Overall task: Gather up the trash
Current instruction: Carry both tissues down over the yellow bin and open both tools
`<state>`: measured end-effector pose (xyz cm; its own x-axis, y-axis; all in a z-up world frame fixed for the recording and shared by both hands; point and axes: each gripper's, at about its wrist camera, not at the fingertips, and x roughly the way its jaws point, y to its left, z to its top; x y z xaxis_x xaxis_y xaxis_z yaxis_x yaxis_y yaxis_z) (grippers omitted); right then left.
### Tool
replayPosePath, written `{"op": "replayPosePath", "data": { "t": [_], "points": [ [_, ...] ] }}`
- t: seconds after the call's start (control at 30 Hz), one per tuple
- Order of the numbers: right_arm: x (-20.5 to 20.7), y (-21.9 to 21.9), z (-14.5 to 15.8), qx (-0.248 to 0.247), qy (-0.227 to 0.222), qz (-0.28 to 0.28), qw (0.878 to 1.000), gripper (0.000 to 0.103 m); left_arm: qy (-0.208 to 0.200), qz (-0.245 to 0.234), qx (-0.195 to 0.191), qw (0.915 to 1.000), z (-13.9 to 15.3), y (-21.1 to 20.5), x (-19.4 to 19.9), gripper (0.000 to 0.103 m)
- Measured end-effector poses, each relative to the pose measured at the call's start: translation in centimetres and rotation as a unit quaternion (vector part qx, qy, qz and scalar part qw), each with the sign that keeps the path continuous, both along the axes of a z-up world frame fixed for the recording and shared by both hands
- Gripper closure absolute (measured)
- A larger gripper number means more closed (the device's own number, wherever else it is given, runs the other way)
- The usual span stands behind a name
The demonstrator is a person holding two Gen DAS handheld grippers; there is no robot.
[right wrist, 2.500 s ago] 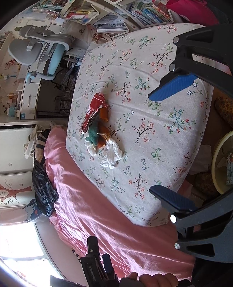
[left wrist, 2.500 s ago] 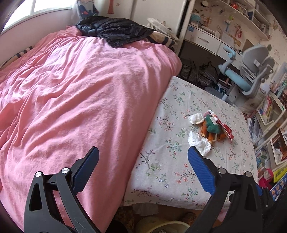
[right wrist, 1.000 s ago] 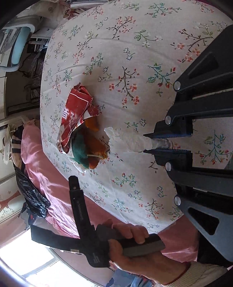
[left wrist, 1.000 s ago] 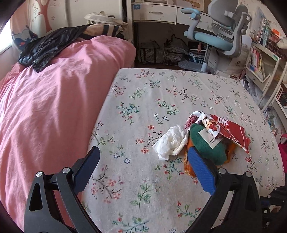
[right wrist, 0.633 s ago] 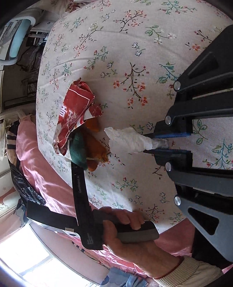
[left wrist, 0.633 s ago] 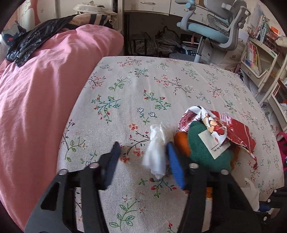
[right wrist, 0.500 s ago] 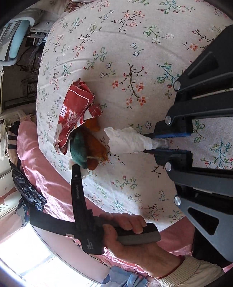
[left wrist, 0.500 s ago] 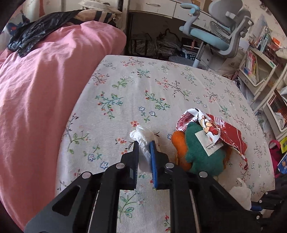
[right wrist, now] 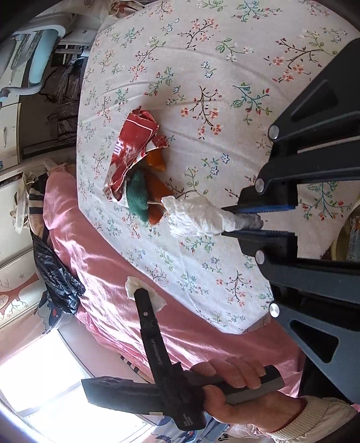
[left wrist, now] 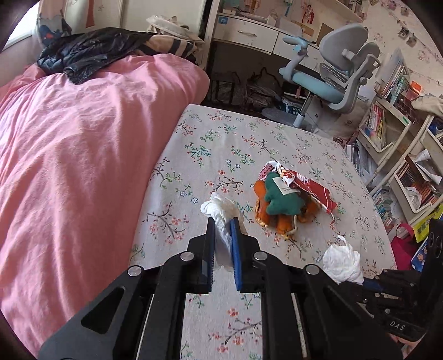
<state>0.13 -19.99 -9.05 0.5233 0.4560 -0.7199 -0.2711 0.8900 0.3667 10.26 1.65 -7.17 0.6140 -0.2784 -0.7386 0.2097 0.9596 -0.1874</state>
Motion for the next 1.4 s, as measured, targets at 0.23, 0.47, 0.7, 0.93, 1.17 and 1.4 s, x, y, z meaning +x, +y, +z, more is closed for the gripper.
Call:
{"op": "replayPosePath", "data": {
  "t": [0.23, 0.47, 0.7, 0.93, 1.17, 1.4],
  "points": [
    [-3.6, 0.9, 1.0, -0.003, -0.023, 0.006, 1.0, 0.092, -0.029, 0.007, 0.023, 0.9993, 1.9, 0.5, -5.1, 0.092],
    [-7.4, 1.2, 1.0, 0.007, -0.024, 0.007, 1.0, 0.092, -0.049, -0.003, 0.045, 0.9978, 2.7, 0.1, -9.0, 0.092],
    [-12.1, 2.8, -0.5, 0.006, 0.005, 0.029, 1.0, 0.092, -0.042, -0.015, 0.051, 0.9977, 2.3, -0.5, -12.3, 0.092],
    [-17.3, 6.1, -4.7, -0.023, 0.075, 0.073, 0.994, 0.092, -0.024, -0.036, 0.061, 0.9972, 0.7, -1.9, -16.7, 0.092],
    [-19.9, 7.8, -10.6, -0.069, 0.174, 0.067, 0.98, 0.083, 0.025, -0.049, 0.059, 0.9968, -2.5, -2.8, -20.9, 0.092],
    [-19.2, 3.1, -8.2, -0.034, 0.125, -0.048, 0.99, 0.046, 0.105, -0.082, 0.074, 0.9883, -6.5, -4.0, -24.4, 0.092]
  ]
}}
